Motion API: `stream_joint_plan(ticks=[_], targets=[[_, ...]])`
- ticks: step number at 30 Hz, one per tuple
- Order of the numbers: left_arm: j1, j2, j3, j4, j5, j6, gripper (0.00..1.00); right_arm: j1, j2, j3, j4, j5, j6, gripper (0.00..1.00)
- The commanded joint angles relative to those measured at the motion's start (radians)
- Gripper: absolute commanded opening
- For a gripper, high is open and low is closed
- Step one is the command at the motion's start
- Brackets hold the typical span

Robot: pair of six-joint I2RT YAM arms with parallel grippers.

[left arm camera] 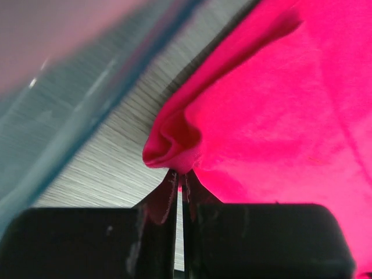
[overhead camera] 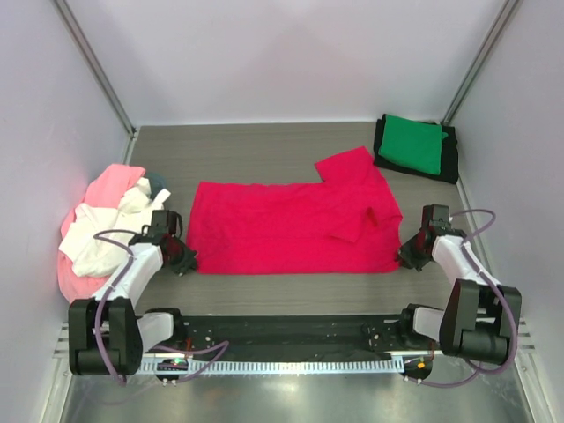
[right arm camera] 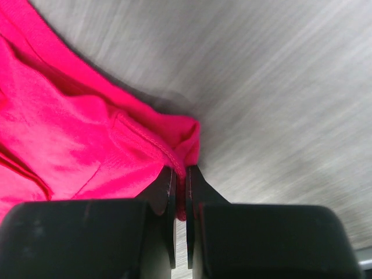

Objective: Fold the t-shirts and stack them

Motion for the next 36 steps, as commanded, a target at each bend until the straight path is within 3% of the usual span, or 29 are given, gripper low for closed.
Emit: stream_joint_plan(ticks=[1,4,5,6,7,8,9,10,15,19,21,22,23,25,29,34,36], targets=[[0.004,-0.082,-0.004,0.025,0.051,-0.036,0.04,-0.032,-0.081,-0.038,-0.013,0.018,0.074,0.01],[0.001,-0.149,-0.024,0.013,0.076,-0.056,0.11,-0.045,-0.153,-0.061,-0.050,0.039,0.099,0.02],[0.001,-0.168,-0.024,0.004,0.084,-0.059,0.15,-0.045,-0.196,-0.066,-0.062,0.038,0.105,0.11],[0.001,-0.184,-0.024,-0.004,0.094,-0.065,0.22,-0.046,-0.216,-0.072,-0.069,0.036,0.111,0.17],[0.001,-0.217,-0.016,-0.010,0.108,-0.071,0.38,-0.046,-0.239,-0.075,-0.072,0.030,0.114,0.22],[0.001,-0.234,-0.005,-0.017,0.125,-0.070,0.45,-0.045,-0.257,-0.075,-0.073,0.024,0.117,0.44],[0.002,-0.249,0.007,-0.051,0.128,-0.070,0.56,-0.045,-0.289,-0.073,-0.079,0.021,0.122,0.83],[0.002,-0.267,0.054,-0.071,0.125,-0.067,0.61,-0.045,-0.300,-0.058,-0.081,0.018,0.121,0.91],[0.001,-0.298,0.263,-0.157,0.099,0.109,0.87,-0.032,-0.322,0.041,-0.011,-0.108,0.027,0.93],[0.001,-0.248,0.386,-0.220,0.029,0.255,0.88,0.110,-0.174,0.301,0.008,-0.048,-0.060,0.92],[0.001,-0.231,0.401,-0.208,0.004,0.303,0.88,0.188,-0.004,0.428,-0.006,0.058,-0.103,0.92],[0.001,-0.226,0.401,-0.200,-0.025,0.314,0.88,0.231,0.059,0.566,-0.013,0.080,-0.150,0.92],[0.001,-0.223,0.397,-0.183,-0.036,0.324,0.88,0.271,0.206,0.645,-0.029,0.091,-0.171,0.92],[0.001,-0.211,0.374,-0.165,-0.057,0.340,0.87,0.282,0.343,0.882,-0.101,0.073,-0.209,0.93],[0.001,-0.197,0.361,-0.145,-0.042,0.344,0.86,0.285,0.636,1.204,-0.104,0.058,-0.252,0.92],[0.007,-0.195,0.352,-0.134,-0.040,0.349,0.86,0.294,1.041,1.702,-0.180,0.120,-0.307,0.89],[0.010,-0.194,0.348,-0.131,-0.042,0.344,0.86,0.305,1.138,1.805,-0.184,0.153,-0.359,0.89]])
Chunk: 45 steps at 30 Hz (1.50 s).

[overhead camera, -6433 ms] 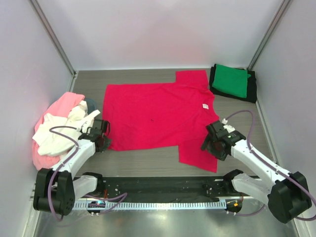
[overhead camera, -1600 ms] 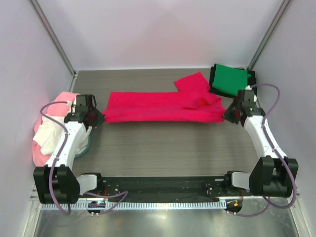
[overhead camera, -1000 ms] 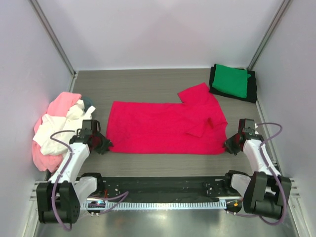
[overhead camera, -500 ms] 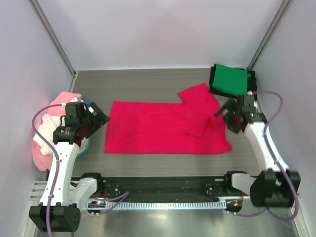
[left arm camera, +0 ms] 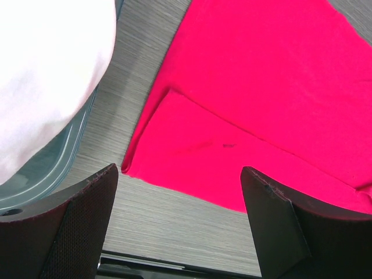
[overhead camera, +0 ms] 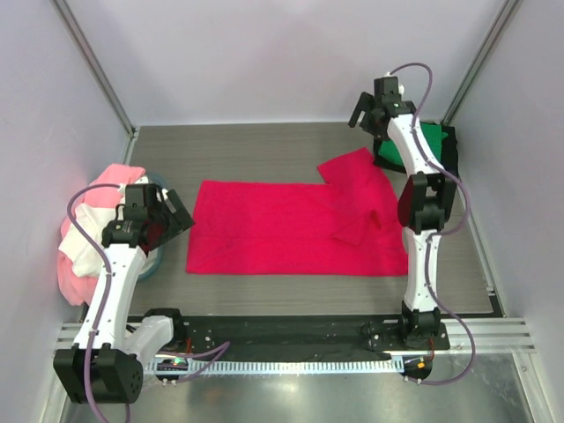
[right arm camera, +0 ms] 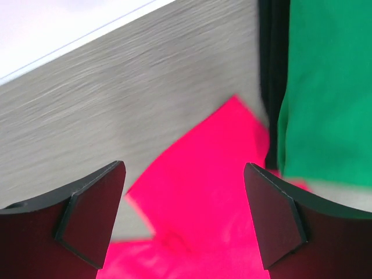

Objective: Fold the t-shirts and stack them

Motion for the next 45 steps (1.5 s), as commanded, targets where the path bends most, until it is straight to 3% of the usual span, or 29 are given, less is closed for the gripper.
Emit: stream_joint_plan(ticks=[1,4,13,20,26,27,32,38,45], targets=[[0.009,-0.005,-0.004,0.029,-0.013,0.019,0.86,0.021,0.170,0.239,-0.056,0.090,-0.110,0.89],[0.008,0.004,-0.005,0.030,-0.008,0.016,0.86,0.021,0.264,0.304,-0.010,0.142,-0.128,0.86],[0.009,0.028,-0.008,0.032,0.000,0.017,0.85,0.019,0.359,0.287,0.090,0.228,-0.176,0.77],[0.008,0.021,-0.010,0.032,-0.008,0.017,0.85,0.021,0.399,0.253,0.098,0.182,-0.171,0.54],[0.009,0.019,-0.010,0.030,-0.010,0.016,0.85,0.025,0.414,0.232,0.088,0.162,-0.171,0.49],[0.006,0.019,-0.010,0.029,-0.011,0.016,0.85,0.025,0.416,0.229,0.088,0.161,-0.173,0.45],[0.008,0.016,-0.008,0.027,-0.020,0.017,0.85,0.031,0.395,0.209,0.081,0.143,-0.154,0.02],[0.012,0.033,-0.010,0.029,-0.037,0.008,0.83,0.071,0.275,0.187,0.078,0.112,-0.150,0.01],[0.011,0.200,0.088,0.121,-0.022,-0.075,0.75,0.143,0.024,0.005,0.082,0.101,-0.140,0.01]])
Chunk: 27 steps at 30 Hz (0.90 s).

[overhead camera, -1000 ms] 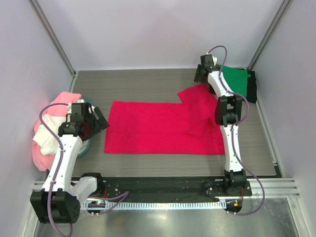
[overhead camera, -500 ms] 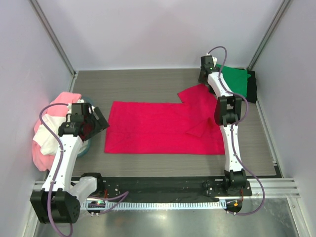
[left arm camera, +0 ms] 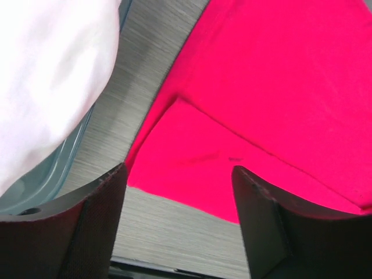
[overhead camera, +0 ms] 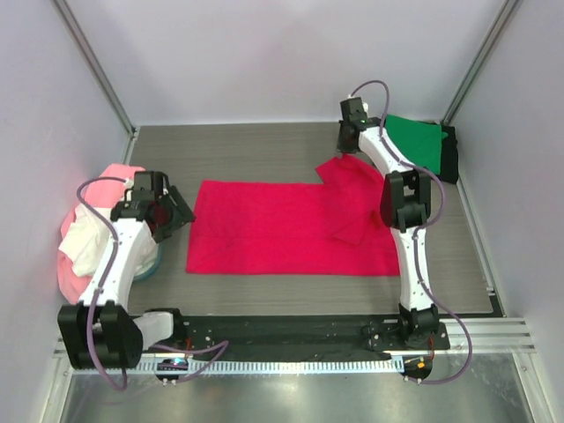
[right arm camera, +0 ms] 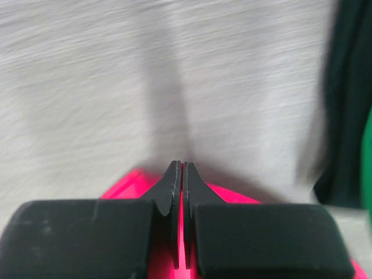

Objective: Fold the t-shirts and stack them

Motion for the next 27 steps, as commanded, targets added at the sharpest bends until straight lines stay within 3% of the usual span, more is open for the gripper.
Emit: stream_joint_plan(ticks=[1,9,15,27], targets=[[0.003,0.154,0.149,0.092,0.000,-0.053,0.72,0.047,-0.247,-0.081,0.016,-0.018,0.016,0.01],[-0.052,0.590,0.506,0.100,-0.020,-0.067,0.63,0.069,-0.487,-0.460,0.068,-0.044,0.055,0.01],[-0.055,0.906,0.728,0.079,-0.026,-0.028,0.57,0.070,-0.611,-0.649,0.128,-0.092,0.082,0.01],[-0.058,1.137,0.931,0.026,-0.053,-0.028,0.57,0.069,-0.711,-0.799,0.157,-0.112,0.078,0.01]])
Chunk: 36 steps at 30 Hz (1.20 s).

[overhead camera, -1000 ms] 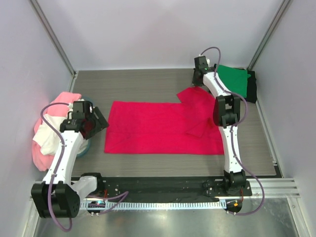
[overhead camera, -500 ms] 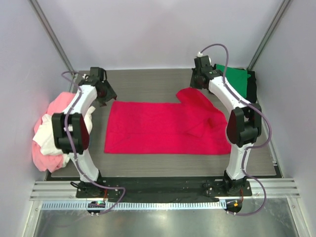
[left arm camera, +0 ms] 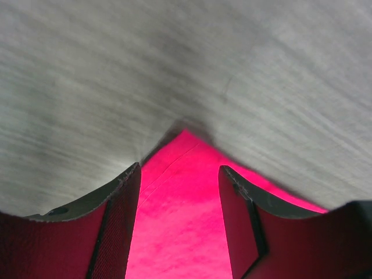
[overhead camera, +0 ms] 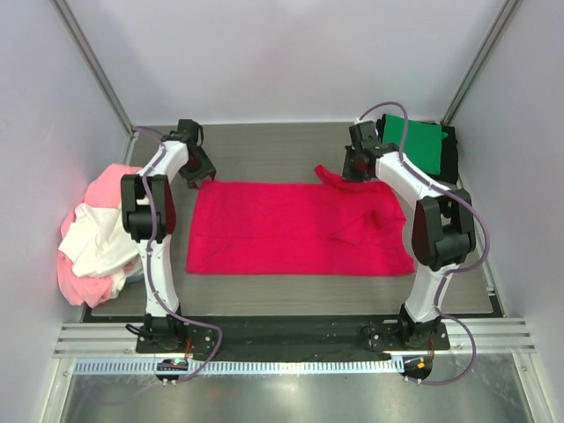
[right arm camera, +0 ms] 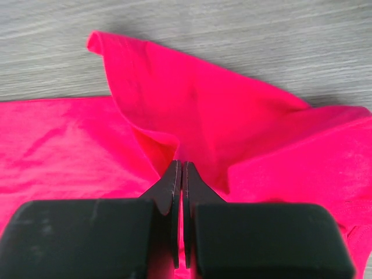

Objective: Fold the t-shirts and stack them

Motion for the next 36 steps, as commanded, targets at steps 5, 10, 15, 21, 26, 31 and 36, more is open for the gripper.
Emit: stream_joint_plan(ticks=[5,10,15,21,26,31,36], targets=[[0.002,0.055,0.080,-0.010,-0.028,0.021,0.57,0.002,-0.122,-0.039,0.056,-0.008,-0.001,0.01],[-0.005,0.058,0.062,0.004,-0.019,0.015,0.54,0.000,-0.126,-0.062,0.058,-0.004,-0.003,0.01],[-0.008,0.066,0.071,0.019,-0.013,0.018,0.44,0.002,-0.123,-0.074,0.058,-0.010,-0.004,0.01],[-0.010,0.078,0.086,0.022,-0.003,0.021,0.25,0.000,-0.126,-0.085,0.058,0.003,-0.009,0.01],[-0.010,0.057,0.096,0.016,-0.005,0.035,0.00,-0.010,-0.149,-0.102,0.055,0.010,-0.007,0.01],[-0.010,-0.014,0.062,0.012,-0.013,0.034,0.00,-0.039,-0.234,-0.126,0.050,0.021,-0.006,0.01],[-0.010,-0.136,-0.019,0.013,-0.025,0.029,0.00,-0.050,-0.319,-0.154,0.027,0.036,-0.003,0.01]])
